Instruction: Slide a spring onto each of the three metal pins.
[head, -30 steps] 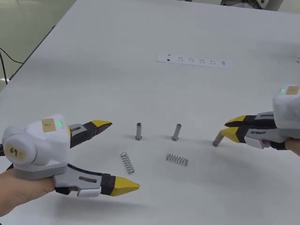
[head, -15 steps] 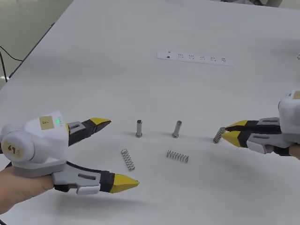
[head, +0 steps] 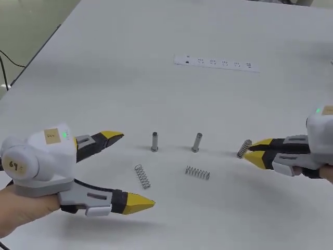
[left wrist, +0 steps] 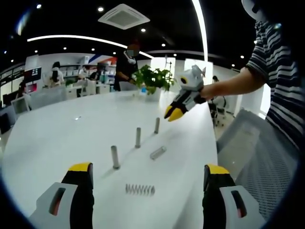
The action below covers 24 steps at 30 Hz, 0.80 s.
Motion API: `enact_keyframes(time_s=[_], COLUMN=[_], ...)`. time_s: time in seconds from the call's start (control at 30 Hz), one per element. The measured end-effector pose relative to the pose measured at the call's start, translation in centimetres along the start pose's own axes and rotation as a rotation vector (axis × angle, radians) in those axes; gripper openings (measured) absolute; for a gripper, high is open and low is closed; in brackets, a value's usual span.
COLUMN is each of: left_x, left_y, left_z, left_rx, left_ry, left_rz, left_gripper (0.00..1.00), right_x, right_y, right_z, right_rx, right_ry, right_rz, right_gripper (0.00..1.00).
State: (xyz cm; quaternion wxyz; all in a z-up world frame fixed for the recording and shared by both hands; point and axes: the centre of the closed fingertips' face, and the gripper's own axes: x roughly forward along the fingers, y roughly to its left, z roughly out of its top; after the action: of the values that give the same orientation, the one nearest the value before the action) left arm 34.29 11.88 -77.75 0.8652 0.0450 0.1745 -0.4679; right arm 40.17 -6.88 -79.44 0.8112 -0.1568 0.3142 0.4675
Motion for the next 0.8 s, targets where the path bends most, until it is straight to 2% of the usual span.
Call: enact_keyframes(time_s=[0.33,0.53,0.8], left_x=[-0.1,-0.1,-0.4], left_y=[0.0,0.0,0.2], left_z=[0.0,-0.1,0.0], left_rx=[0.001,0.004,0.006], left_ry=[0.002,0.005,0.007], left_rz=[-0.002,-0.004,-0.001], left_gripper=[0.93,0.93,0.93], right_x=[0.4,1.1,2.2], right_y=[0.8,1.8,3.0], right_z=[0.4,1.4,2.0], right_rx=[-0.032,-0.057,-0.103], right_ry=[0.021,0.012,0.026], right_rz=[0.028,0.055,0.093], right_gripper=[0.09,0.09,0.09])
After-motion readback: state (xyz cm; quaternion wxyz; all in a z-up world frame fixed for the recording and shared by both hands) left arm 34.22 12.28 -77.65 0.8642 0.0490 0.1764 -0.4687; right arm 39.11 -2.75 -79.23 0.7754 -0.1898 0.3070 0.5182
